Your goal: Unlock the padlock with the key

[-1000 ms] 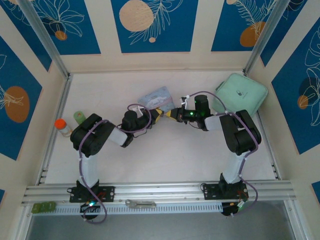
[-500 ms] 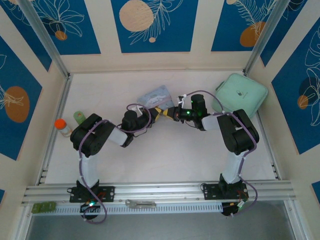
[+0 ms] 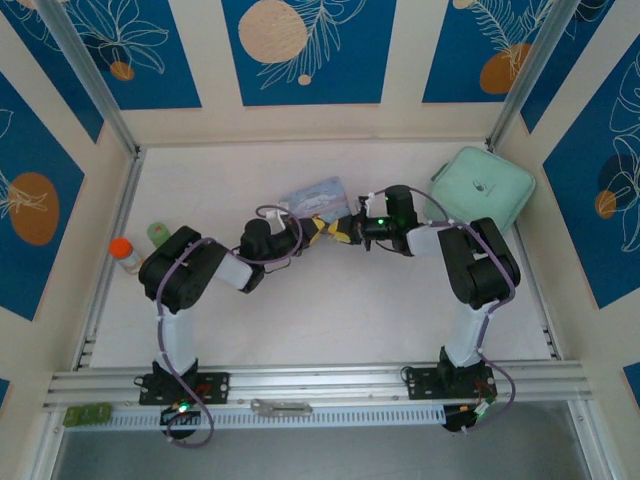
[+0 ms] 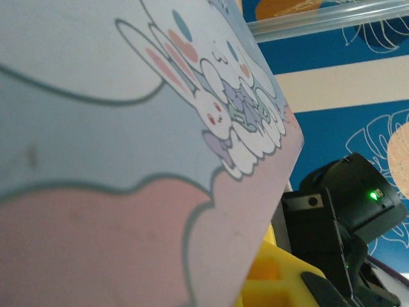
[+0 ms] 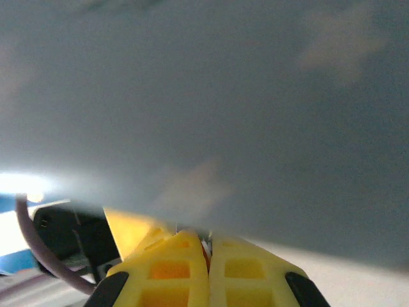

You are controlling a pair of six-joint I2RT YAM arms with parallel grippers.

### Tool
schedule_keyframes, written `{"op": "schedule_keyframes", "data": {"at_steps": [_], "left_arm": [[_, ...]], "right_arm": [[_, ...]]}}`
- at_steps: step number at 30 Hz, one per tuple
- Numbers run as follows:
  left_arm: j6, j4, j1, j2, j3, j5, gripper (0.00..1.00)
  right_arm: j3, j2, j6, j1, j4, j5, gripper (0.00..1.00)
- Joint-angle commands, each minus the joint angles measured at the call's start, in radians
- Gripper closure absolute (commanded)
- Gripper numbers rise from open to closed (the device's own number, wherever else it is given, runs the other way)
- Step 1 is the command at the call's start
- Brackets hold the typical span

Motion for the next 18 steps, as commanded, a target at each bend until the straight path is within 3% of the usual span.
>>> {"op": "schedule_keyframes", "data": {"at_steps": [1,7,12,18], "left_arm": [[0.086,0.160,-0.102,-0.046,0.039,0.400,1.00],[0.169,0.160,-0.101,-0.065,0.034,0.412,1.00],[0.237,0.160,-0.100,-0.086,0.017,0.433,1.00],[0.319,0.160,-0.096,-0.105,-0.022,0.431,1.00]], "right_arm": [[0.012,-0.022,0.288,0.044,0.185,-0.098,1.00],[-0.020,0.019,0.798,0.076,0.536,-0.035,1.00],[-0.059,0.130,1.250,0.150,0.889,0.149,1.00],[-0.052,0.123,1.402,0.220,0.890,0.230,1.00]]}}
